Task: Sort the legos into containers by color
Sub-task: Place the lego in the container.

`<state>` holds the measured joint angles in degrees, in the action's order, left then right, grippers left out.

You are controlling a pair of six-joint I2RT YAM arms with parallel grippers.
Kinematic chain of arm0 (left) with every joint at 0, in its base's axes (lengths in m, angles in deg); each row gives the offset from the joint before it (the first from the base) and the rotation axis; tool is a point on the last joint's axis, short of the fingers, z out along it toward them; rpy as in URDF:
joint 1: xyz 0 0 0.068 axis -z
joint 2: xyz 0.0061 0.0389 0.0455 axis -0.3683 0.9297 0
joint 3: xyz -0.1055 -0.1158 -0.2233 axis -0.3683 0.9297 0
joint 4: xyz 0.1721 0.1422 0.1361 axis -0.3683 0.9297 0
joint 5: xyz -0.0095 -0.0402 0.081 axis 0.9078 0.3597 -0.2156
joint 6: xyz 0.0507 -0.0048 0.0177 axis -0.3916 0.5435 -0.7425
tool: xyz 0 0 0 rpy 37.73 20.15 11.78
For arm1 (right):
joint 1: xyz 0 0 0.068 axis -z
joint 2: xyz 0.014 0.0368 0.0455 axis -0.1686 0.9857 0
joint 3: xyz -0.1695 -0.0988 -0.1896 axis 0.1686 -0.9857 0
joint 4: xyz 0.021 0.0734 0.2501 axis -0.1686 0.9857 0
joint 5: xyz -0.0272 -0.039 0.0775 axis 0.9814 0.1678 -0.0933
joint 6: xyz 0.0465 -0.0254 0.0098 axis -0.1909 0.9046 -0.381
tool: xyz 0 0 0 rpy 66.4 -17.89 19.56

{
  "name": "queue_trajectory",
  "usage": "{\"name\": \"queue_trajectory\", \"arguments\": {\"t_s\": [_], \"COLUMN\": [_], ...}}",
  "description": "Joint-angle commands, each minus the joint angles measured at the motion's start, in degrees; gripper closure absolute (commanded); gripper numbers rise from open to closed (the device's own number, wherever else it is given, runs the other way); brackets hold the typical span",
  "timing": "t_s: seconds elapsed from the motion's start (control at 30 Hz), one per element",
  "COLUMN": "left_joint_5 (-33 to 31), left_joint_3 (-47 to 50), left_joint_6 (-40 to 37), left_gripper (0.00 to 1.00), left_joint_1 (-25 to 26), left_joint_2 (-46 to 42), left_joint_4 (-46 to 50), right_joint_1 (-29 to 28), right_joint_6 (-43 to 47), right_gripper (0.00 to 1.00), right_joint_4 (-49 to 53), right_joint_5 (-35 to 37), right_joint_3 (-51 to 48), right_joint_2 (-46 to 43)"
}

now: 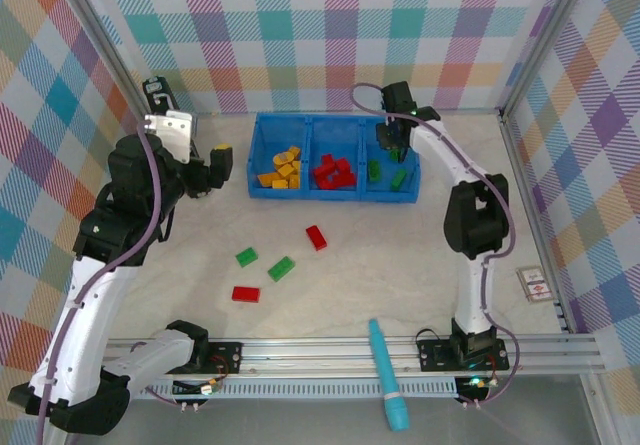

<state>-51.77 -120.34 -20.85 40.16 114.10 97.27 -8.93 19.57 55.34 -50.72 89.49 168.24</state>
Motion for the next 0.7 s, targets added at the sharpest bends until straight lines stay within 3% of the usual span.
{"name": "queue_trajectory", "arguments": {"t_s": [0.0, 0.27, 0.67], "left_joint_5": [-0.82, -2.62, -2.42], "left_joint_3": [-0.12, 0.17, 0.69], "left_joint_6": [-1.05, -1.02, -0.91], "left_gripper": [0.00, 0.00, 0.00], "left_joint_1": [-0.48, -0.53, -0.53], "left_joint_2": [0.46, 0.46, 0.08], "left_joint_4": [-0.92, -1.43, -1.87], "right_joint_1": [0.38, 1.04, 1.15], "right_joint_6": [-1.14, -2.49, -2.28], "right_gripper": [0.70, 0.69, 0.61], "right_joint_4": [0.10, 0.64, 1.01], "right_joint_5": [-2.67, -3.86, -2.56], "right_joint_3": [5.65, 11.68, 10.31], "right_joint_2": [4.59, 13.55, 15.19]}}
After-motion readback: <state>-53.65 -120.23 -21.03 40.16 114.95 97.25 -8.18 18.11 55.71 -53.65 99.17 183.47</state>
